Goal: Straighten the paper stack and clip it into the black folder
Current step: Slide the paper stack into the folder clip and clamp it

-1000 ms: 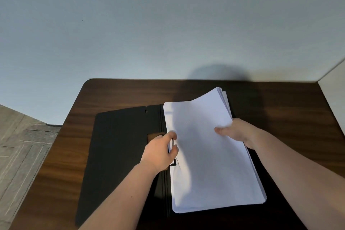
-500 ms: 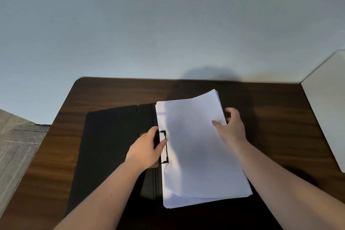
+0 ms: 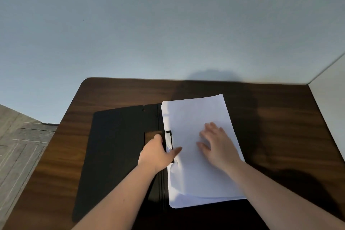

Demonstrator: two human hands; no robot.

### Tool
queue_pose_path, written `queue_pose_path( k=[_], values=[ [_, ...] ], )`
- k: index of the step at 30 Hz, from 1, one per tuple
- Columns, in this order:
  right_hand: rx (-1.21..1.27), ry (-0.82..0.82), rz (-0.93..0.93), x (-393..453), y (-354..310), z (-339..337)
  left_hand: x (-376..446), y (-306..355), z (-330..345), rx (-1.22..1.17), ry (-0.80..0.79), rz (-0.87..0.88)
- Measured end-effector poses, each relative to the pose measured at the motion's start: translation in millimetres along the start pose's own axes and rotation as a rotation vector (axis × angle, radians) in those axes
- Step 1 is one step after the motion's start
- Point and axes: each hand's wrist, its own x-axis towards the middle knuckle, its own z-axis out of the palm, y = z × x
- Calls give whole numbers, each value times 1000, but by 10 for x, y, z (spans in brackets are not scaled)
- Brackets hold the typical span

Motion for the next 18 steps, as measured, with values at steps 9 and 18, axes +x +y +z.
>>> queue_pose_path(
  k=[9, 18],
  values=[
    [-302, -289, -233, -138, -357, 279, 129, 109, -114, 119, -54, -26],
    [-258, -236, -408, -207, -503, 373, 177, -20, -184, 24, -109, 28]
  ],
)
